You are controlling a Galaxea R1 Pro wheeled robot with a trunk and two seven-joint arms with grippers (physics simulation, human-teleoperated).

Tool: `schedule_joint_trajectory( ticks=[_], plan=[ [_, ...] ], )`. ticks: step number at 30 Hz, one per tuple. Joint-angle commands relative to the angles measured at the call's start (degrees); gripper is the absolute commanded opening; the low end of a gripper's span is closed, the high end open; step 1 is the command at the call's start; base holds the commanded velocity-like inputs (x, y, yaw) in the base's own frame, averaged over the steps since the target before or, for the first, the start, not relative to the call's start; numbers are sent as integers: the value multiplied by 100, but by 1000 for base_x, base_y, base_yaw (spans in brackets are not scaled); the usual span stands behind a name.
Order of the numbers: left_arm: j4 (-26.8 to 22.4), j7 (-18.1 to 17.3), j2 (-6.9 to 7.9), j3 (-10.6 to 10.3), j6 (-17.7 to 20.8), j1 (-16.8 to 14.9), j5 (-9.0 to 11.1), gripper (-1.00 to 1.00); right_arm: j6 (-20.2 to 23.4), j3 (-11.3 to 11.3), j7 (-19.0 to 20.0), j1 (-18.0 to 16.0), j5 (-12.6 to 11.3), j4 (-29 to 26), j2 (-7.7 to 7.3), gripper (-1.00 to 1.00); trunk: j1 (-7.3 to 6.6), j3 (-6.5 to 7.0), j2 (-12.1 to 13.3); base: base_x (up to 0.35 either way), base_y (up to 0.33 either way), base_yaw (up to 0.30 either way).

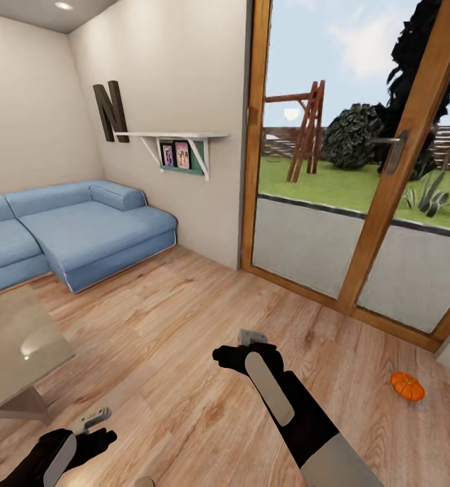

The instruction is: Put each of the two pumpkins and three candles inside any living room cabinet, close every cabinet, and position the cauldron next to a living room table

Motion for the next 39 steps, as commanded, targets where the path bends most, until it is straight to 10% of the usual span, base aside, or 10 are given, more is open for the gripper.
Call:
schedule_joint_trajectory(
  ticks=[1,21,39],
  plan=[
    [12,2,-6,0,-15,0,0,100,9,-2,6,-8,-8,-84,0,100,23,-19,-42,0,0,0],
    [58,6,-285,0,-48,0,-325,100,134,683,748,-14,-32,-941,0,100,462,-378,-844,0,0,0],
    [278,6,-306,4,-329,0,-325,100,86,725,750,-14,-26,-943,0,100,857,-701,-1566,0,0,0]
  ],
)
